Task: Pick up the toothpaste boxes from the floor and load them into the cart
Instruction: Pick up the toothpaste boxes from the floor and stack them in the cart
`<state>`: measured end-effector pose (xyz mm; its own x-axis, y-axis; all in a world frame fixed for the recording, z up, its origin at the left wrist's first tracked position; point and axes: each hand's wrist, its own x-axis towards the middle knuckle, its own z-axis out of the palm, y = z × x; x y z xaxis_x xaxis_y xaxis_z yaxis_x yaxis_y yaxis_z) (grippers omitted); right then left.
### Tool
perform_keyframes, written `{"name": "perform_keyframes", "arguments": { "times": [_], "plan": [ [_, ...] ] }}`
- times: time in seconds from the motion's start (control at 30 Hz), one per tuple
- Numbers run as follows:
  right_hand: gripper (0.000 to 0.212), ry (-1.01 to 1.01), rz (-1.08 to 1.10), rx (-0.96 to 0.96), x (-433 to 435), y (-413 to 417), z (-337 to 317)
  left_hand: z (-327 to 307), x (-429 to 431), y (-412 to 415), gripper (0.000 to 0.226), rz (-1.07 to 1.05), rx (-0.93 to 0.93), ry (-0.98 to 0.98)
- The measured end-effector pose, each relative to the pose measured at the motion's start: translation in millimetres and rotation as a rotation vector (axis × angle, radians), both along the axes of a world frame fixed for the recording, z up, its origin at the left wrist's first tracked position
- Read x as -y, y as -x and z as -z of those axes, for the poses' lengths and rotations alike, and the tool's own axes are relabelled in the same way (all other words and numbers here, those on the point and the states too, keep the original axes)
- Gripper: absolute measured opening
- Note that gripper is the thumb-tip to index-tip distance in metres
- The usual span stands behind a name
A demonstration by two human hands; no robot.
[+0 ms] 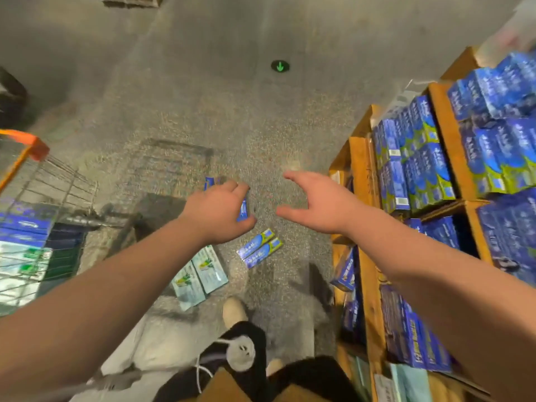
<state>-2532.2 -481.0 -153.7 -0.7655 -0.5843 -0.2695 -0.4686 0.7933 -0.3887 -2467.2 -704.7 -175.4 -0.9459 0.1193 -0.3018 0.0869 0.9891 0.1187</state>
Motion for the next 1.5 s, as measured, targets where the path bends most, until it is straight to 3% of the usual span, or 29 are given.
{"name": "perform_keyframes", "arguments": {
  "times": [0.2, 0.37, 0.77, 0.9, 1.03, 1.23, 1.5],
  "plan": [
    [0.090, -0.013, -0.053, 0.091, 19, 58, 110, 93, 11, 59, 0.072, -0.027, 0.054, -0.012],
    [0.097, -0.007, -0.121, 0.189, 30, 95, 239, 195, 12, 88, 0.075, -0.059, 0.109, 0.010],
    [0.100, -0.167, -0.314, 0.272, 56, 120, 563, 527, 9, 98, 0.075, -0.155, 0.253, -0.004],
    [0.107, -0.194, -0.374, 0.243, 64, 133, 657, 630, 4, 96, 0.088, -0.210, 0.284, 0.003],
    [0.131, -0.354, -0.509, 0.193, 68, 145, 735, 712, -7, 90, 0.108, -0.236, 0.334, 0.020],
    [0.162, -0.498, -0.639, 0.170, 58, 149, 816, 791, -22, 73, 0.148, -0.237, 0.386, 0.077],
    [0.160, -0.629, -0.782, -0.012, 54, 137, 834, 812, -33, 76, 0.149, -0.216, 0.396, 0.070]
  ]
}}
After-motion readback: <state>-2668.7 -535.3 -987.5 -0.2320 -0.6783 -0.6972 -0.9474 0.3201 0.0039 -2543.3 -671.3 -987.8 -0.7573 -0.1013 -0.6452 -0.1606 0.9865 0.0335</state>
